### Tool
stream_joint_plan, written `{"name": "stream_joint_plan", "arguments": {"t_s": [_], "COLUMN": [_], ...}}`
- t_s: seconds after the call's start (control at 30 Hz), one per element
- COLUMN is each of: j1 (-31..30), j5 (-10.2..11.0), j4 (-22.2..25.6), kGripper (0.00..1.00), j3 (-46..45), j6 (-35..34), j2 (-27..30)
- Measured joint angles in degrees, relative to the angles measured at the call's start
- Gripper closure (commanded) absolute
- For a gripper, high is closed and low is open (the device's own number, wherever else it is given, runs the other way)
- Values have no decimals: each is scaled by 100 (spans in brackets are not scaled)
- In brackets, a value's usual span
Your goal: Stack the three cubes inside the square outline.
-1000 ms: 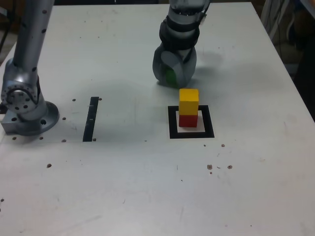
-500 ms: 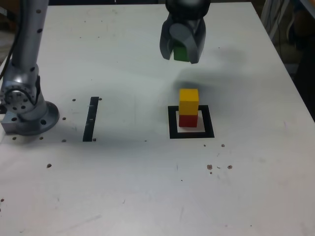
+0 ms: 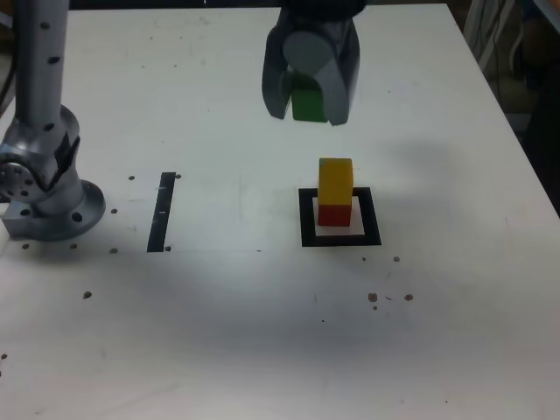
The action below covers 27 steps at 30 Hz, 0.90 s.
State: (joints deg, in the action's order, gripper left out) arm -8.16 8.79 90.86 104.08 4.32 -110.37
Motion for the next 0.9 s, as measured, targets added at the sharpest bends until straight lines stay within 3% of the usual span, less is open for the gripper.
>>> {"name": "stream_joint_plan", "arguments": {"t_s": [0.17,0.3,0.57,0.9], "j1": [-557,-683,-613,-232], "j5": [-115,-195,-130,-288], "j4": [0,0,-25,-36], "kGripper": [91,91,90,90], "j3": [21,118,67,128], "j6": [-955,-1177,-1177,-1074], "j2": [5,-98,-266,-490]}}
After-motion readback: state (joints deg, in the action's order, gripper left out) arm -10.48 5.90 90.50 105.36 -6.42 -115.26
